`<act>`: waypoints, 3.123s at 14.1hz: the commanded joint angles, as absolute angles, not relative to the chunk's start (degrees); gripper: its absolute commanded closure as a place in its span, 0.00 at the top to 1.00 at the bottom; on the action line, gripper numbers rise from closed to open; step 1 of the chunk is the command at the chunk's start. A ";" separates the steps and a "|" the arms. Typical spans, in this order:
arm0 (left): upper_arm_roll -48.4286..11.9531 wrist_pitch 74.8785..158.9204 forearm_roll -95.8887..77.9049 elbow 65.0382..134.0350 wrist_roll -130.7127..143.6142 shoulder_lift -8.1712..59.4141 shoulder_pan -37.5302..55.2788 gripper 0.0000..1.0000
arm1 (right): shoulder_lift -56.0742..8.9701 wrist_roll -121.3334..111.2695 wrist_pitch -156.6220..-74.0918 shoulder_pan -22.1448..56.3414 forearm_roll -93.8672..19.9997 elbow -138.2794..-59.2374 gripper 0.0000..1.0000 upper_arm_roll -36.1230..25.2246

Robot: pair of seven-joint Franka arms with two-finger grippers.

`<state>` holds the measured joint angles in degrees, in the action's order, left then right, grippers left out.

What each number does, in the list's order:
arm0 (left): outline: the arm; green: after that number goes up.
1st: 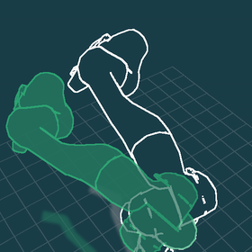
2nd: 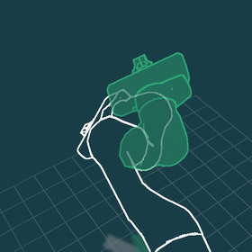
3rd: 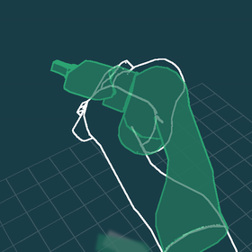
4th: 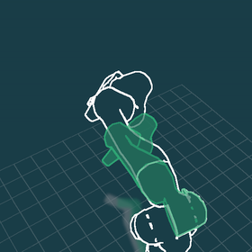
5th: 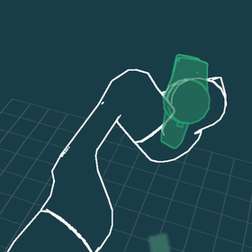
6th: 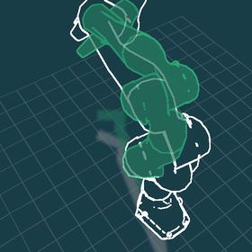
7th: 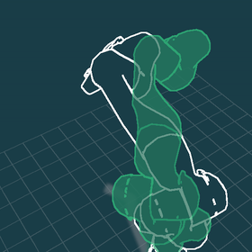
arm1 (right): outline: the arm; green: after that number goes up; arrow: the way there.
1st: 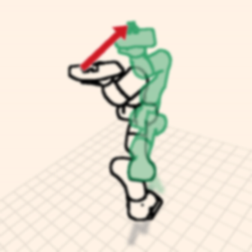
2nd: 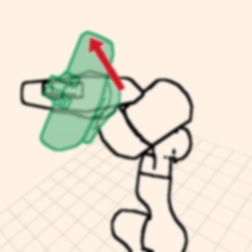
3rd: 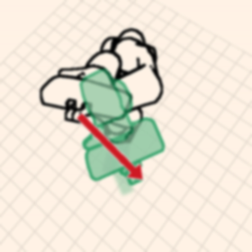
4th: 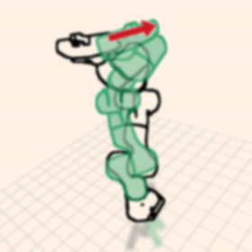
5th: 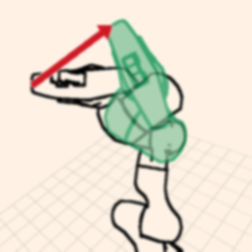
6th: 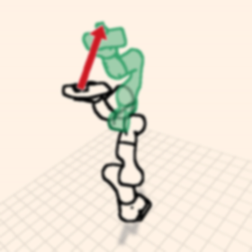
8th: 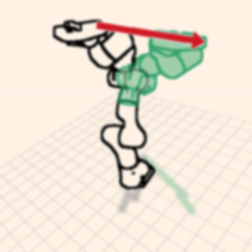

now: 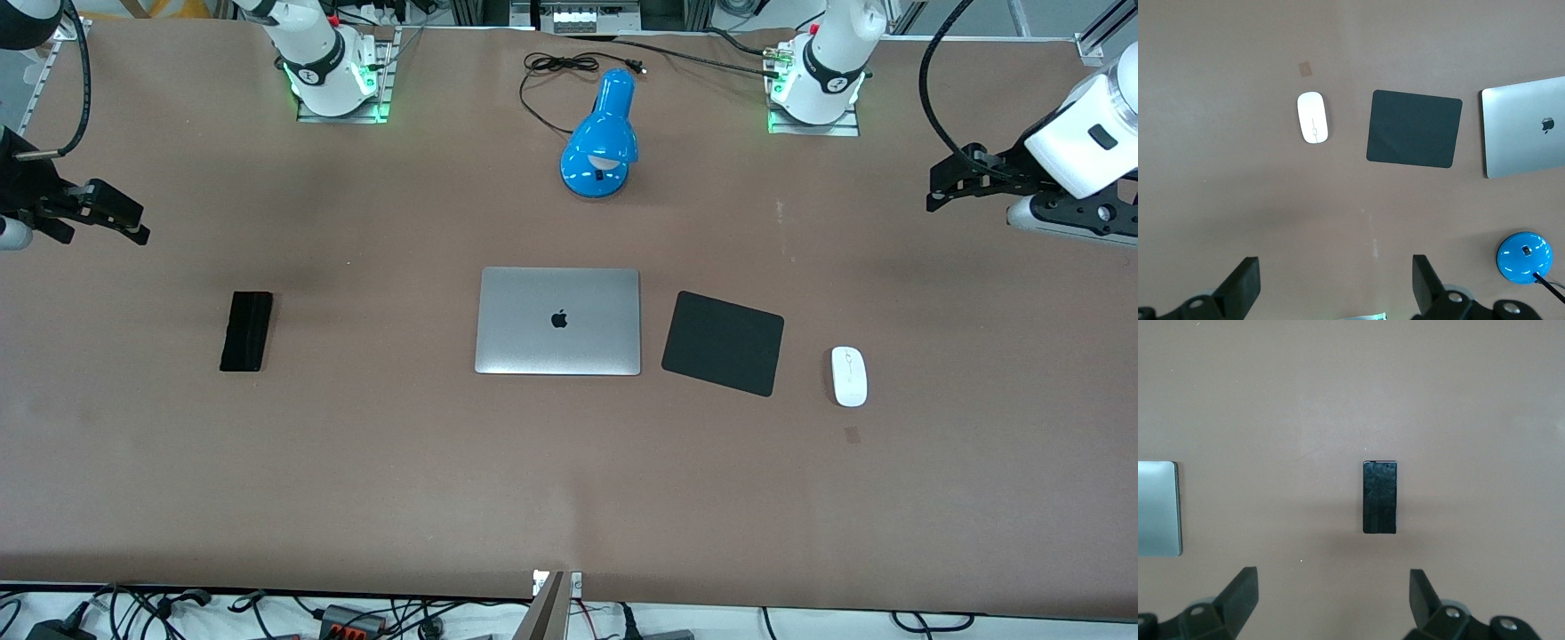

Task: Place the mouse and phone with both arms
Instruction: 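Reach the right gripper to the black phone while the left gripper reaches the mouse, then close the right gripper on the phone while the left gripper grasps the mouse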

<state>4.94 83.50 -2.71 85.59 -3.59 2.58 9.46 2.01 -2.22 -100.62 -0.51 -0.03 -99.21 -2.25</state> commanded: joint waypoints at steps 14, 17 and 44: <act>4.48 83.05 2.36 84.99 -3.60 14.90 8.70 1.00 | -8.24 -2.37 -100.37 -0.35 0.00 -99.05 1.00 -2.55; 4.83 85.33 3.16 83.42 -3.60 27.91 8.70 1.00 | -12.47 -2.11 -106.23 -0.44 1.40 -100.97 1.00 -2.64; 3.43 114.26 -3.96 87.36 -10.02 45.62 4.04 0.99 | -34.10 -2.72 -132.19 -6.24 -2.81 -110.30 1.00 -2.11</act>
<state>3.73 113.61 -2.52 86.53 -8.63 46.24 4.45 -33.60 -2.19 -131.68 -6.24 -2.28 -110.47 -2.49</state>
